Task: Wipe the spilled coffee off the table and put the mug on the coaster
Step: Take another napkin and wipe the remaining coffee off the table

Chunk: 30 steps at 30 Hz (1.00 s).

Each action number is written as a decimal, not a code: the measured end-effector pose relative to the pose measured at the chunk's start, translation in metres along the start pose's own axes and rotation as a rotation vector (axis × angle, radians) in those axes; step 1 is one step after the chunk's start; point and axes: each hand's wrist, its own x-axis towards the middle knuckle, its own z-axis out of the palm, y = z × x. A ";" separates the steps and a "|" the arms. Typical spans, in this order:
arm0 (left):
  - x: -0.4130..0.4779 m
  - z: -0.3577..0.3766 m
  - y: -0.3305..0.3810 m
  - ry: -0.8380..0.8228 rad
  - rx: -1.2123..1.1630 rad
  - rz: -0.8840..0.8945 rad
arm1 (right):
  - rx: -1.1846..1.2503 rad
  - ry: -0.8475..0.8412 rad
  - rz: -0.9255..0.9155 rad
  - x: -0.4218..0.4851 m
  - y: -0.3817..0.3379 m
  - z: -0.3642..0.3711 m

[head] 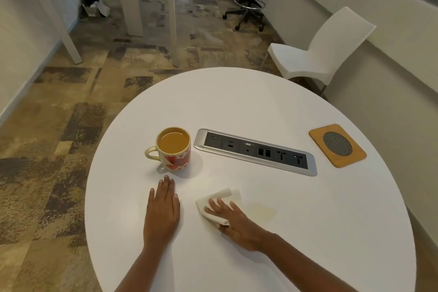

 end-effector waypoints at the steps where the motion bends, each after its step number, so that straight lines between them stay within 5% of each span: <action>1: 0.000 0.000 0.000 0.002 0.000 0.004 | 0.215 0.006 0.028 -0.004 -0.002 -0.002; 4: -0.002 0.000 -0.001 0.010 0.008 -0.001 | 0.710 0.230 0.211 -0.013 -0.011 -0.012; 7: -0.002 0.000 -0.001 0.027 0.025 -0.005 | 0.723 0.502 0.328 -0.009 -0.005 -0.028; 10: -0.002 -0.002 -0.001 0.059 0.002 -0.013 | 0.640 0.597 0.277 0.003 0.001 -0.045; 13: -0.002 -0.002 -0.001 0.073 -0.026 -0.051 | 0.415 0.582 0.249 0.022 0.008 -0.055; 19: -0.001 0.006 -0.006 0.097 -0.083 -0.065 | -0.002 0.293 0.380 0.074 0.001 -0.031; 30: -0.013 0.016 -0.003 0.101 -0.161 -0.037 | -0.193 0.157 0.071 0.078 -0.021 -0.002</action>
